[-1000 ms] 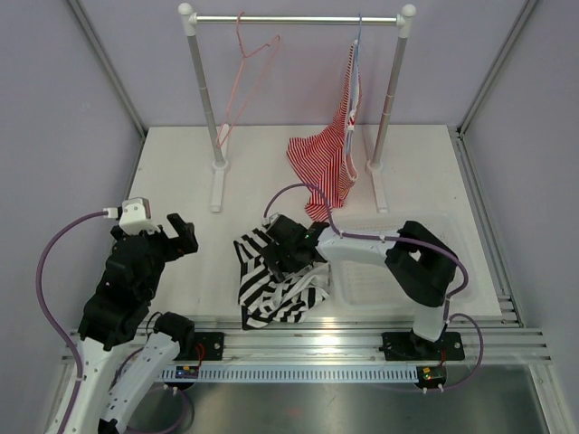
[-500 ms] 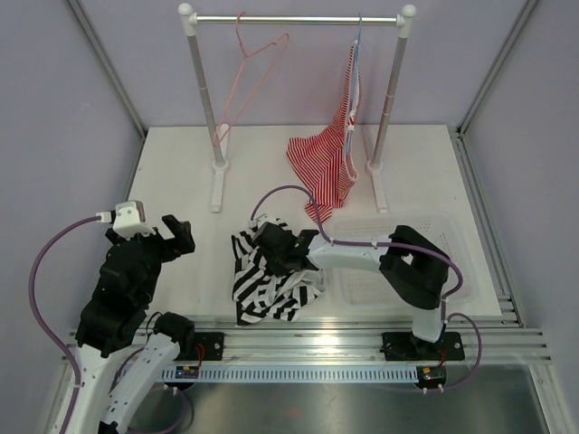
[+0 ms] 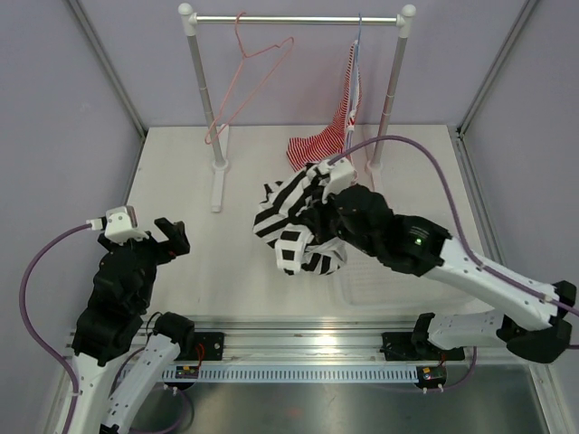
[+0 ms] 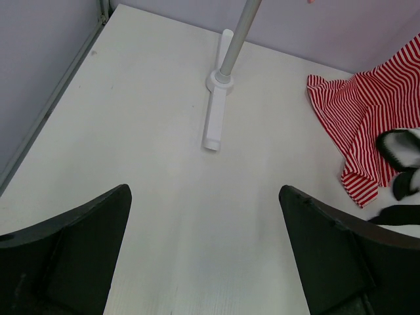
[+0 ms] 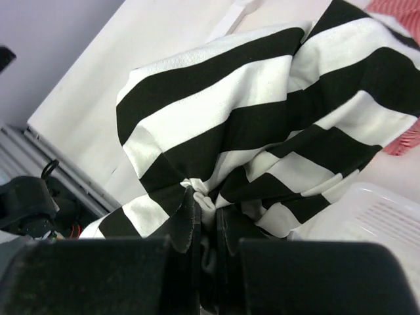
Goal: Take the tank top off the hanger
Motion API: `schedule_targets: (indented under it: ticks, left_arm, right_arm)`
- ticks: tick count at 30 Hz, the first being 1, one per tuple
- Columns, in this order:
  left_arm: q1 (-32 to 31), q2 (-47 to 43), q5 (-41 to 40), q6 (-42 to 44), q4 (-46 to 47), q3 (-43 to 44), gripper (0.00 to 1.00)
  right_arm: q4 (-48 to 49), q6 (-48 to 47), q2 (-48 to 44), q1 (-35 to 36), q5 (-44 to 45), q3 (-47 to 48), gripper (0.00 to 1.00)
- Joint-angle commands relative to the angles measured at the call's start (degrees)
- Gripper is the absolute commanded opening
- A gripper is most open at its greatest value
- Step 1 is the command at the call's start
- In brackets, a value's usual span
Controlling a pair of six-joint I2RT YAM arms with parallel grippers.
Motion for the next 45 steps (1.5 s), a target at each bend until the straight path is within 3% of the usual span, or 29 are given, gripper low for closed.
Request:
schedule_targets:
  ticks: [1,9,14,17,22,32,38,45]
  left_arm:
    - [0.25,-0.48,-1.68,0.29,2.72,-0.06,0.99]
    - [1.22,0.04,-0.54,0.38,3.42,-0.24,0.99]
    - [2.54,0.49,0.78,0.29,3.60,-0.06,0.99]
    - [2.54,0.66,0.96,0.29,3.77,-0.15,0.99]
    - [2.54,0.75,1.22,0.38,3.69,-0.24,0.99]
    - [2.54,0.84,1.48,0.38,3.68,-0.15,0.99]
    - [2.71,1.80,0.78,0.11,3.07,0.11,0.99]
    - [2.72,0.84,0.52,0.11,2.81,-0.15,0.99]
  right_arm:
    - [-10.06,1.11,-6.92,0.25,10.88,4.39,0.00]
    - [-35.90,15.25,-17.73,0.17,31.46,4.05,0.00]
    - [-46.05,29.41,-17.48,0.17,37.55,0.98,0.00]
    - [-45.36,34.33,-16.78,0.25,37.73,-5.68,0.00]
    - [-34.91,35.66,-15.37,-0.36,32.03,-16.58,0.00]
    - [-26.98,42.00,-15.29,-2.37,24.11,-28.29,0.01]
    - [-17.68,29.52,-12.03,-13.98,11.72,-28.49,0.00]
    - [-29.33,22.84,-12.20,-13.98,22.14,-10.91,0.00]
